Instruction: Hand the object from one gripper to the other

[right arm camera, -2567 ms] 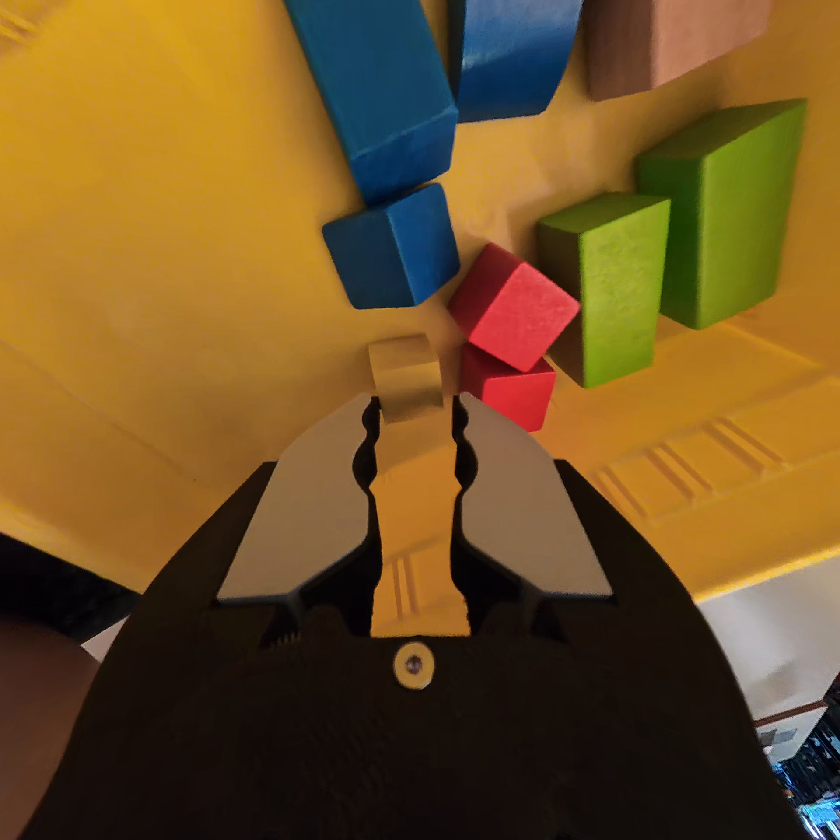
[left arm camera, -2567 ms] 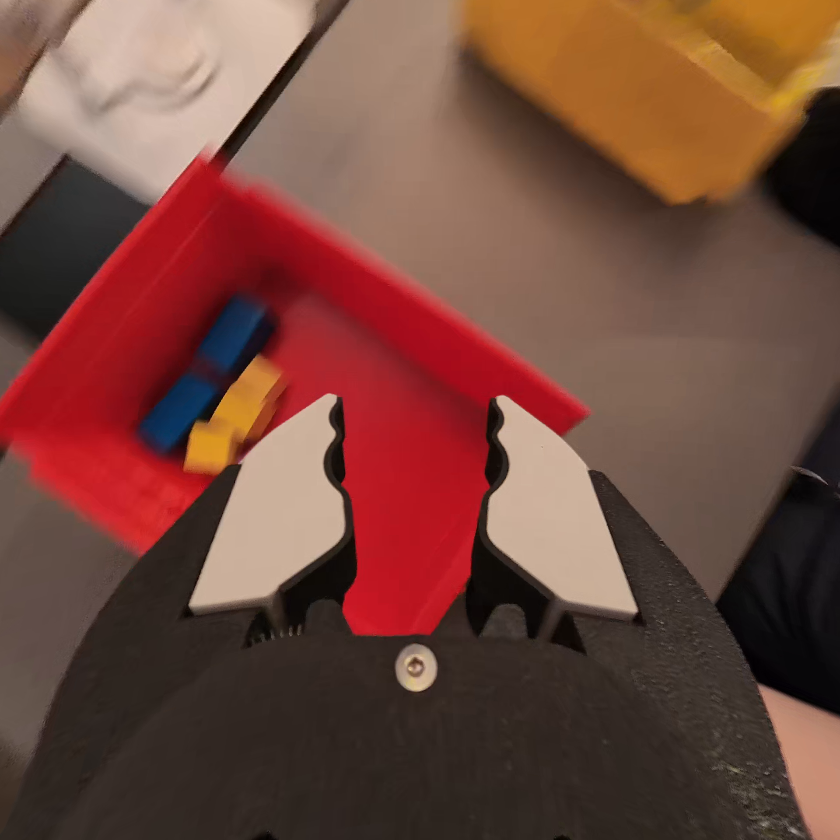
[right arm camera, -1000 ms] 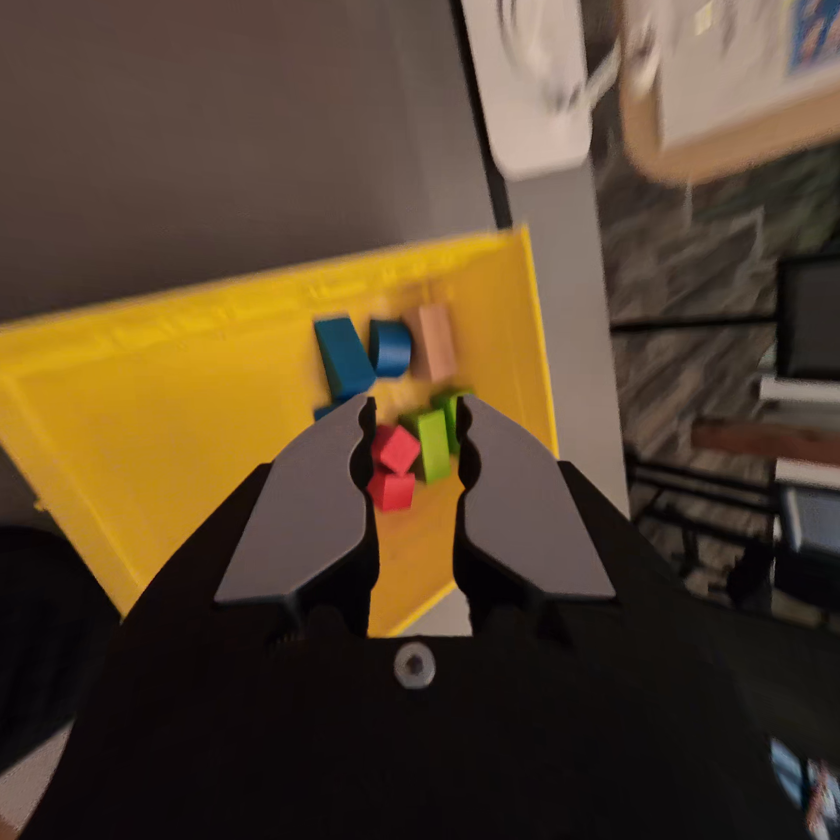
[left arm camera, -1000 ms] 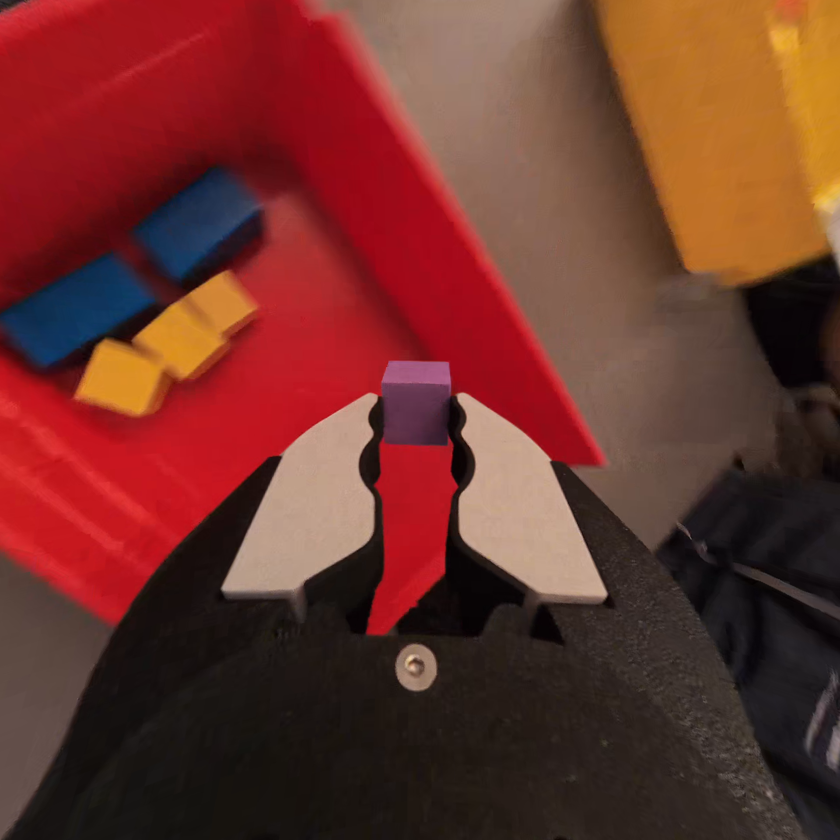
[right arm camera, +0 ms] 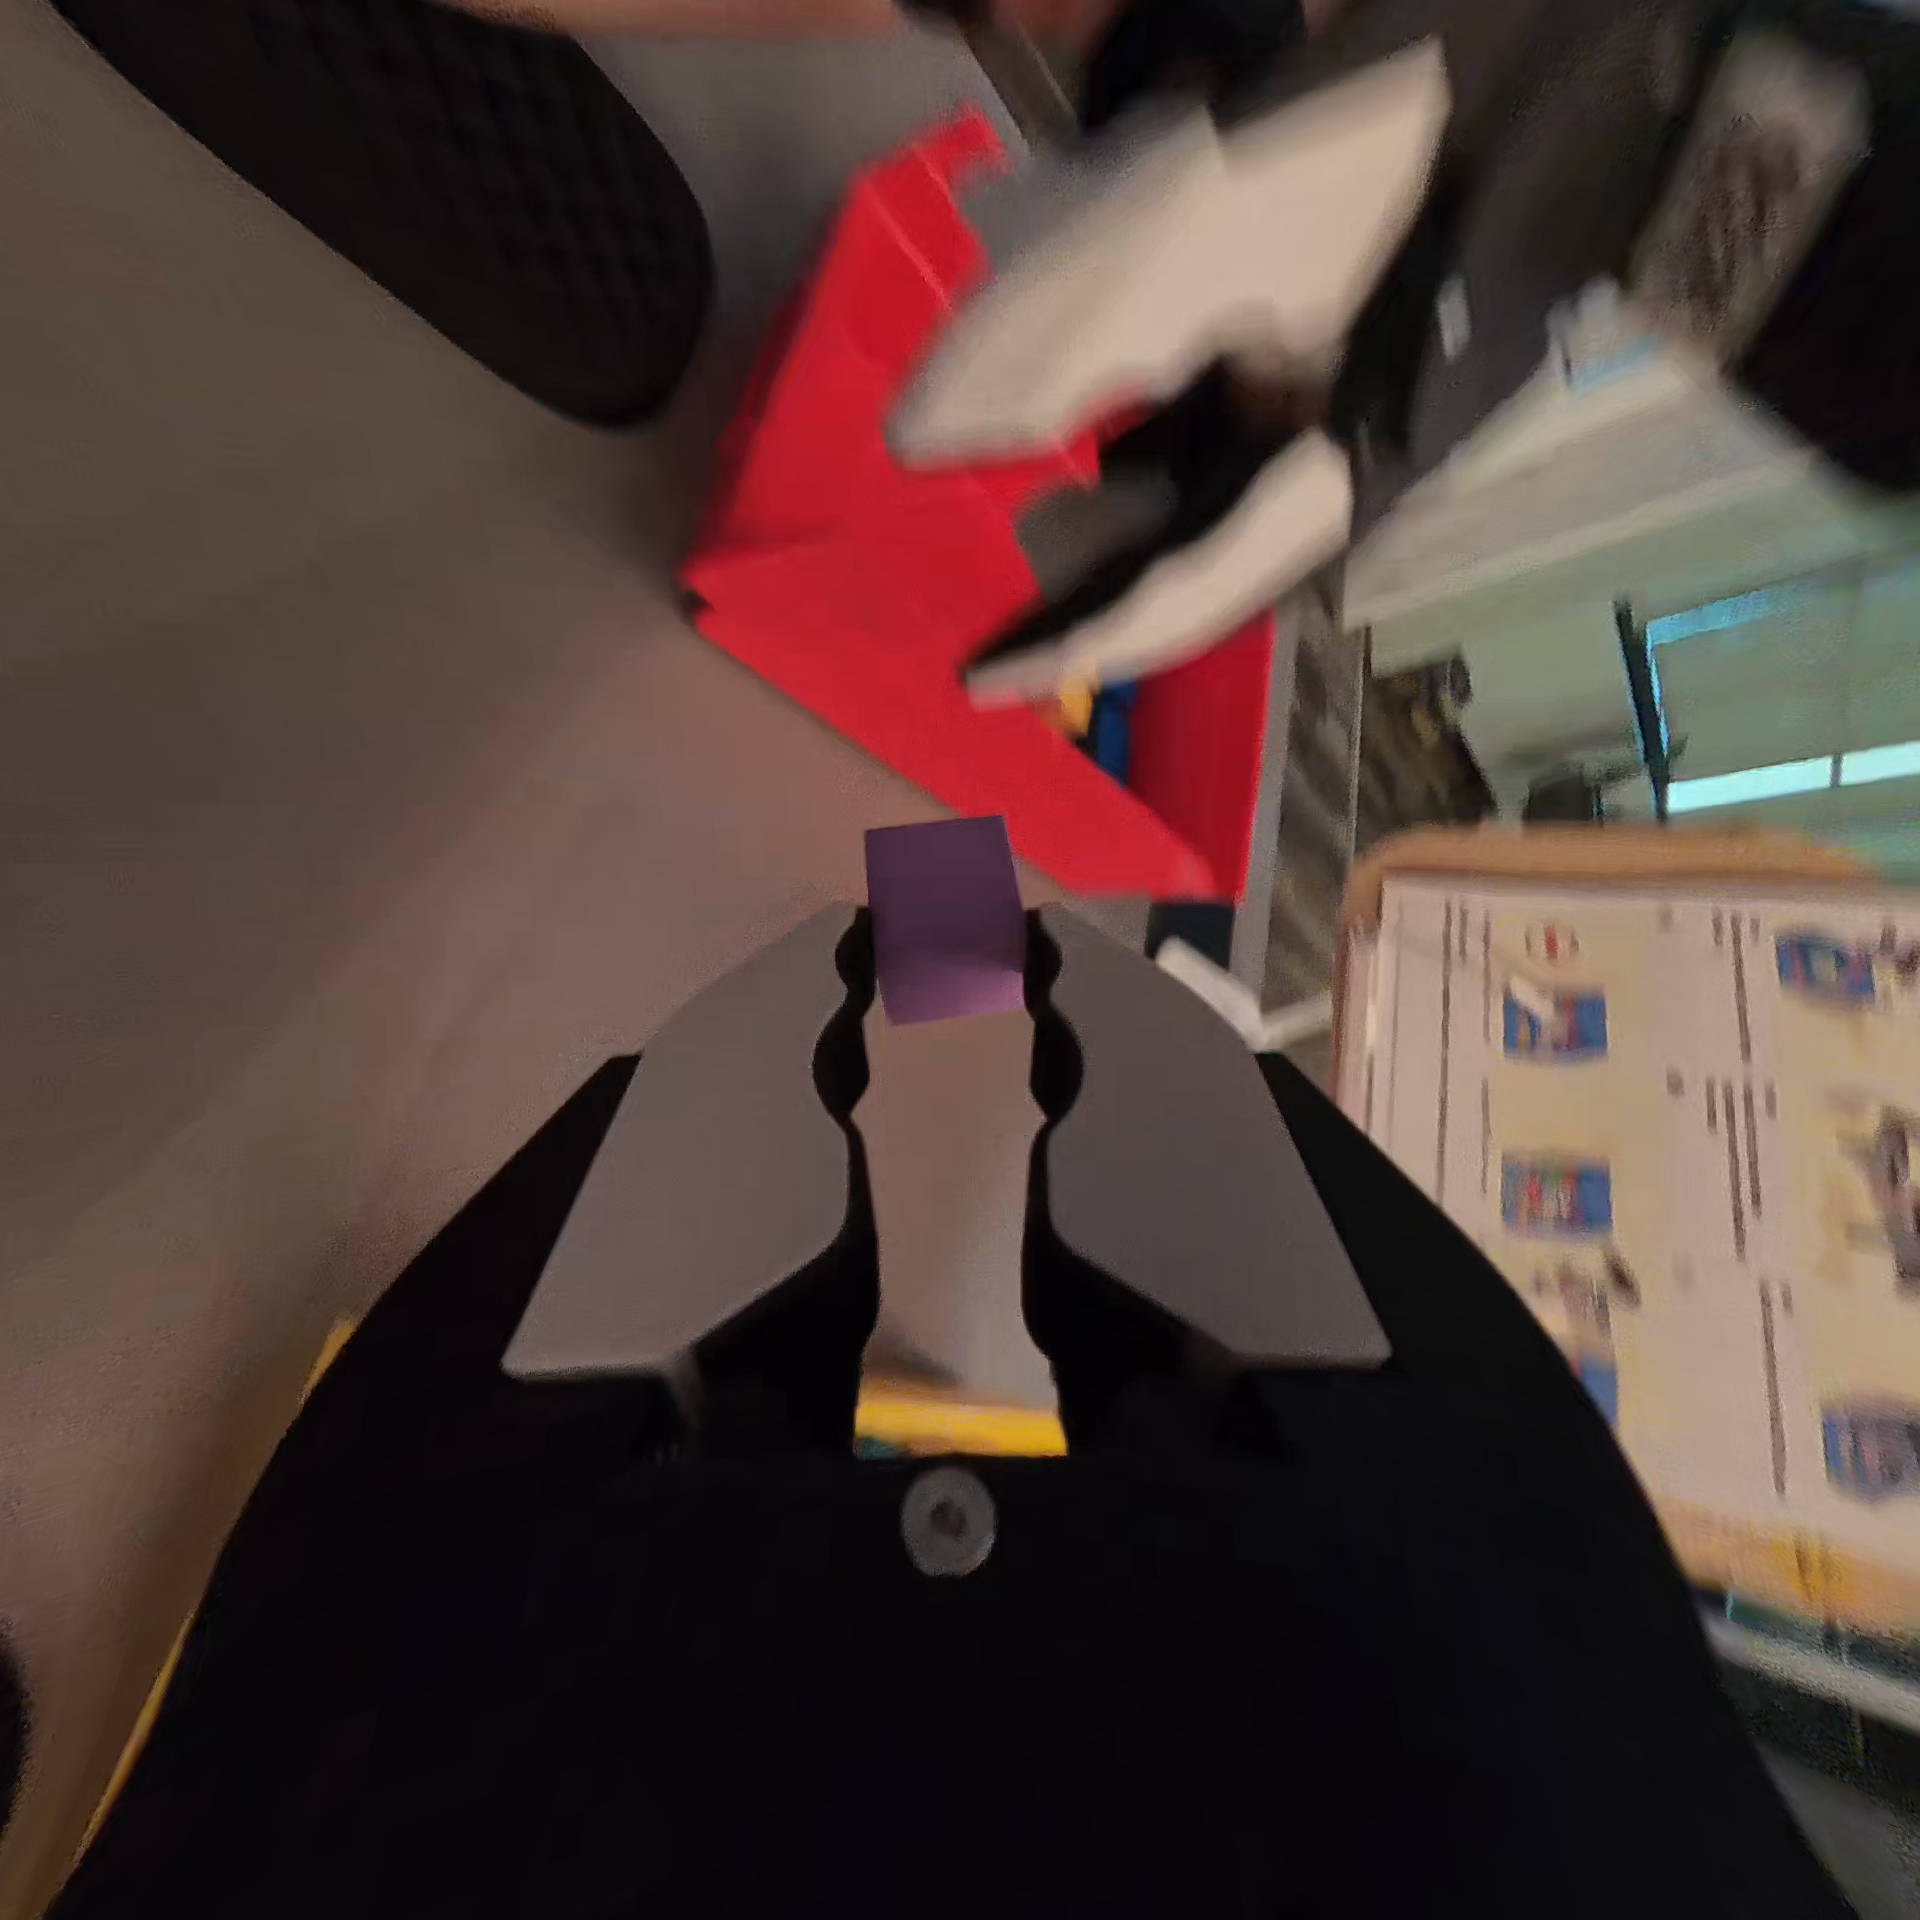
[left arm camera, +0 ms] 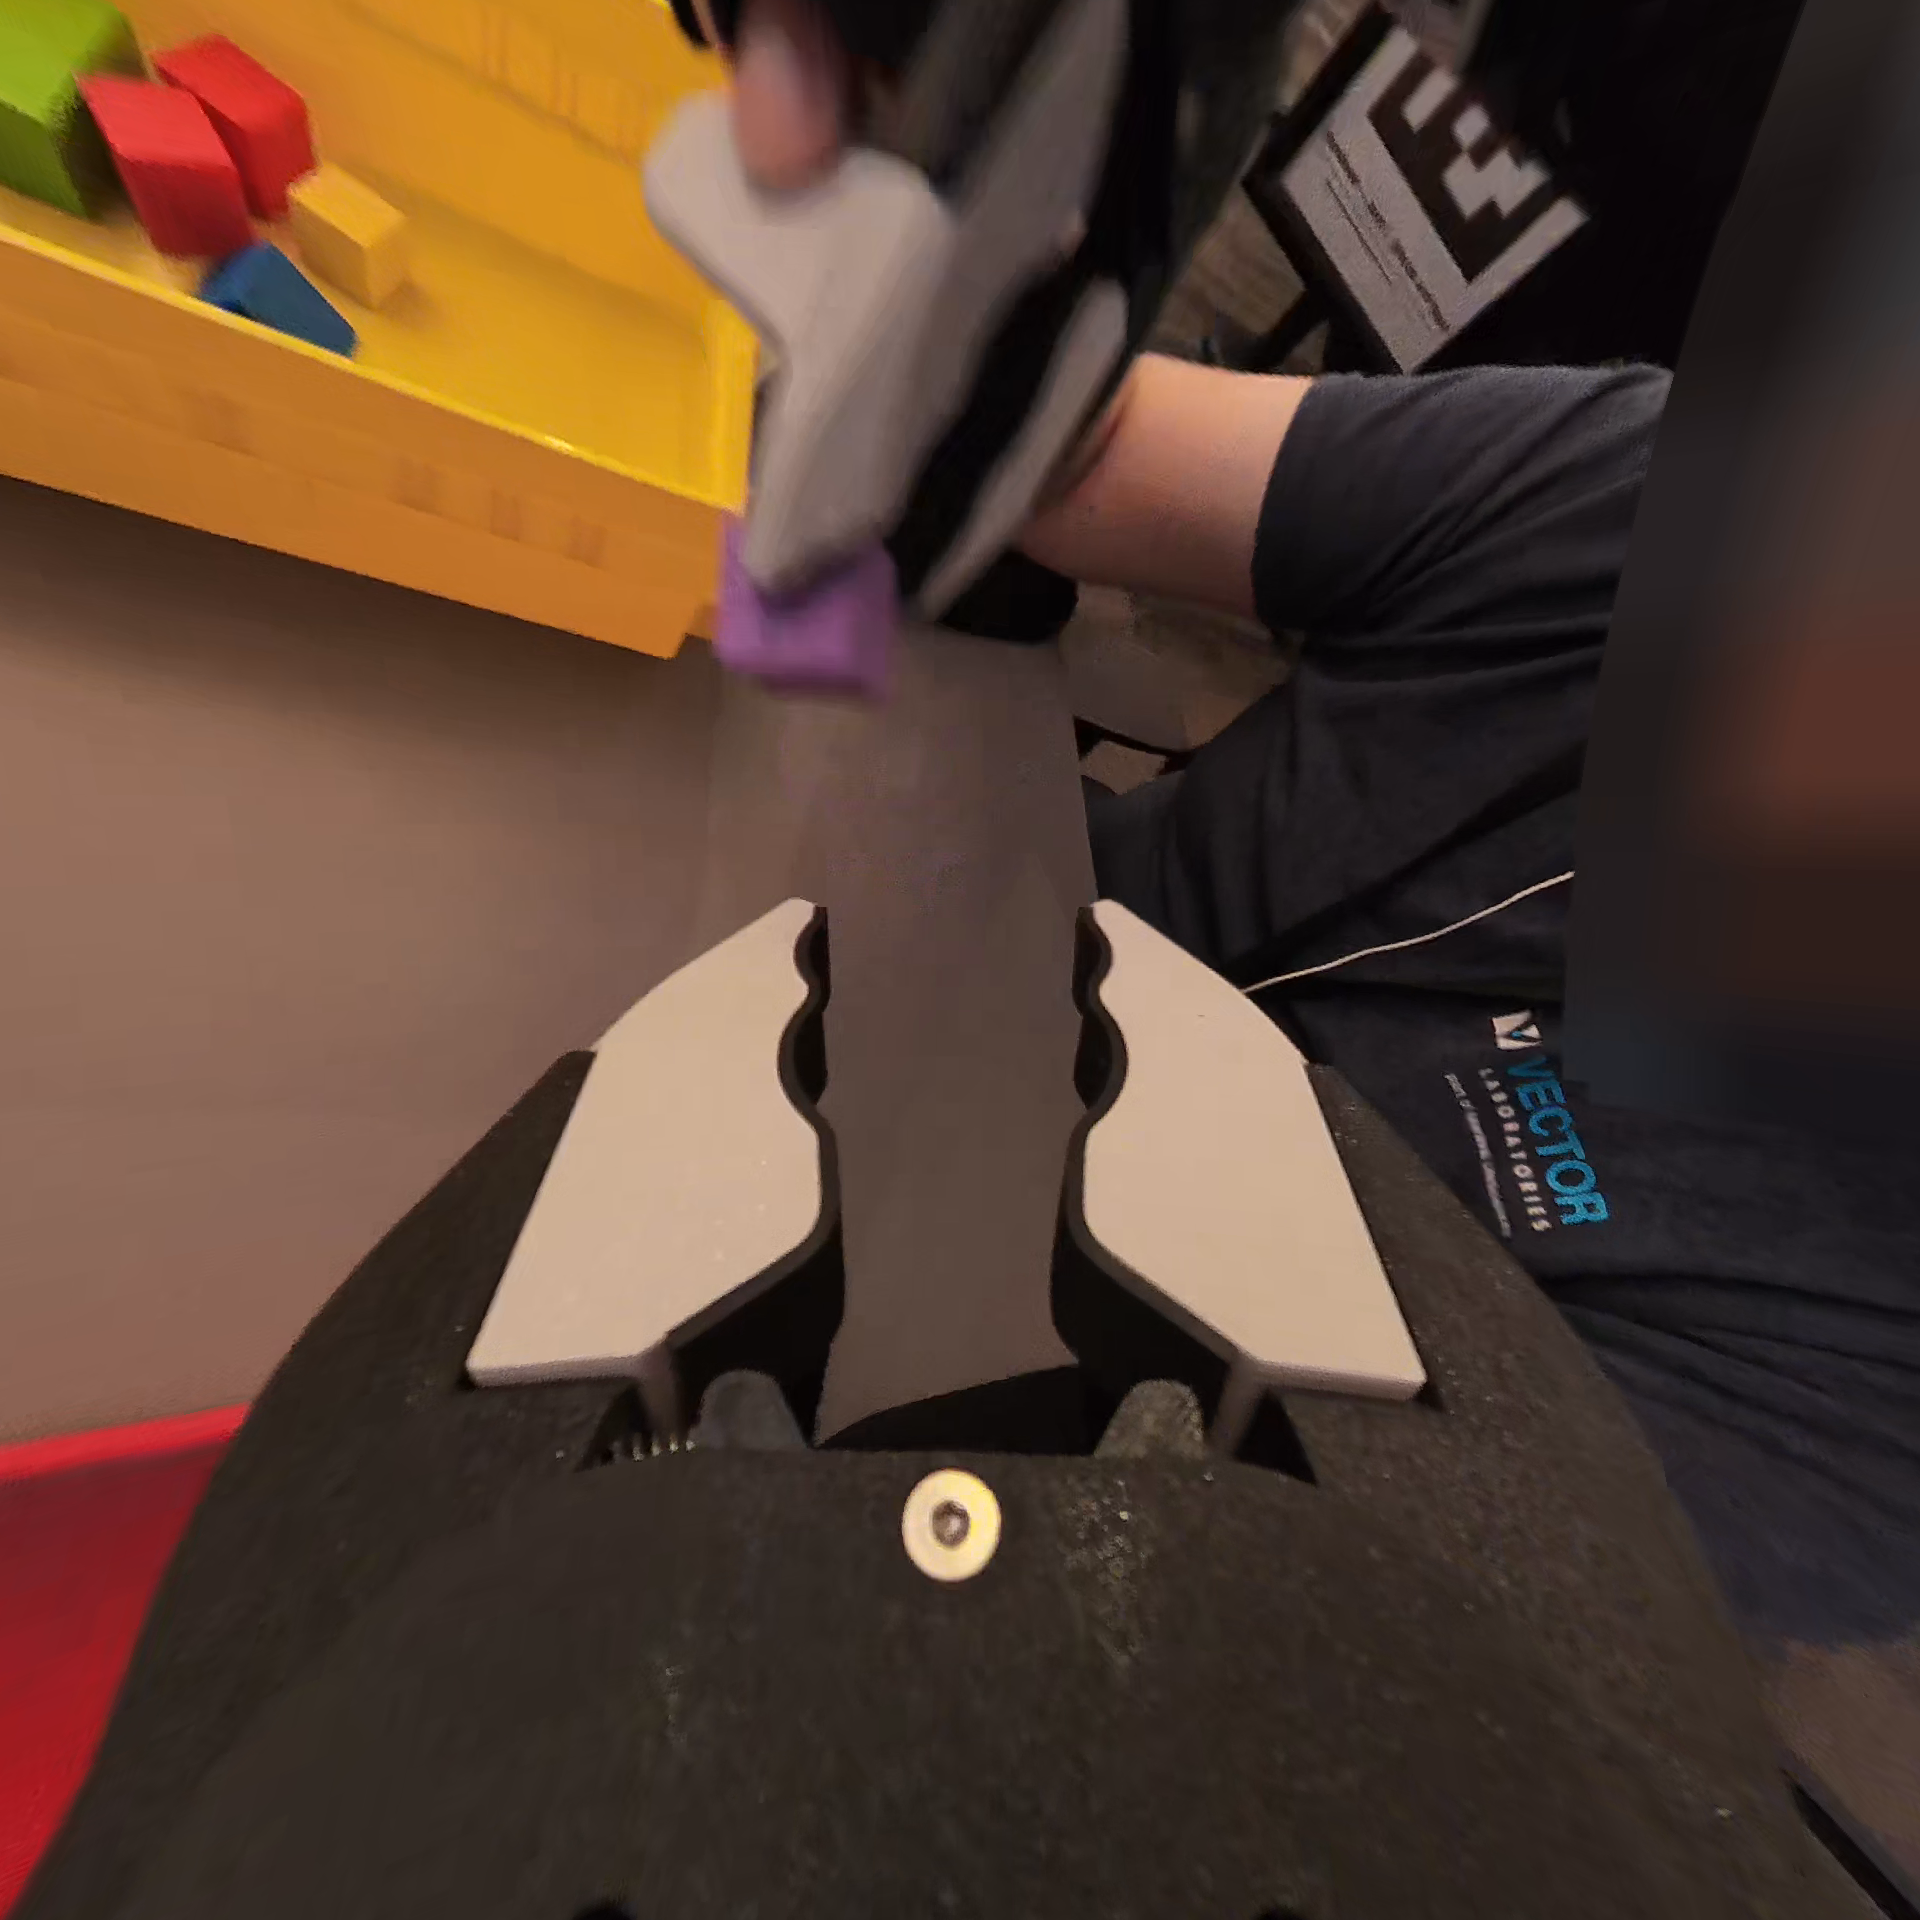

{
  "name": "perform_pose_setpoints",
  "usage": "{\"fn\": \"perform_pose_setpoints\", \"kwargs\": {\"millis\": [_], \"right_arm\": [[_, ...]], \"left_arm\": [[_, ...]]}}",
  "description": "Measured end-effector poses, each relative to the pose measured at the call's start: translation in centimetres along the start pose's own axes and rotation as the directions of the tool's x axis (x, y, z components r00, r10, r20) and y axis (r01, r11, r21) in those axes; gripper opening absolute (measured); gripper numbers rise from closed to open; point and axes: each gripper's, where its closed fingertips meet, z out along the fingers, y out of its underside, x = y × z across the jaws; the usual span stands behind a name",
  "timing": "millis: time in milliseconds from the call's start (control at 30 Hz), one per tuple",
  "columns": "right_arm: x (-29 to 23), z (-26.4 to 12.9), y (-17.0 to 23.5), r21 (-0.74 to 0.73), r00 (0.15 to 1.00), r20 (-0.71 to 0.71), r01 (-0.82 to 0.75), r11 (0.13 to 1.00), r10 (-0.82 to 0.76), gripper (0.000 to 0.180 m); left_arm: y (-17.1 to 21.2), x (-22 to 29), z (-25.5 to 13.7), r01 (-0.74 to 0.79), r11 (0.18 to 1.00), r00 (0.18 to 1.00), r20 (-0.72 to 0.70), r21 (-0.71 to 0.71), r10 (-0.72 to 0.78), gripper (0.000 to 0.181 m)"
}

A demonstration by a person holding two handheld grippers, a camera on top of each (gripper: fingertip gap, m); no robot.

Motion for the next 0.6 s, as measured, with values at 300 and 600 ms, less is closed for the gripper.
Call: {"fn": "perform_pose_setpoints", "kwargs": {"millis": [300, 600], "right_arm": [[-4.9, -6.1, 20.8, -0.578, 0.792, 0.063, -0.467, 0.669, 0.607, 0.028], [-10.5, -4.6, 25.4, -0.75, 0.562, 0.133, -0.481, 0.454, 0.816, 0.028]], "left_arm": [[-5.6, 1.8, -7.4, -0.339, 0.854, 0.927, 0.295, 0.394, 0.232, 0.057], [-5.8, 2.8, -8.8, -0.341, 0.776, 0.938, 0.248, 0.531, 0.243, 0.051]]}}
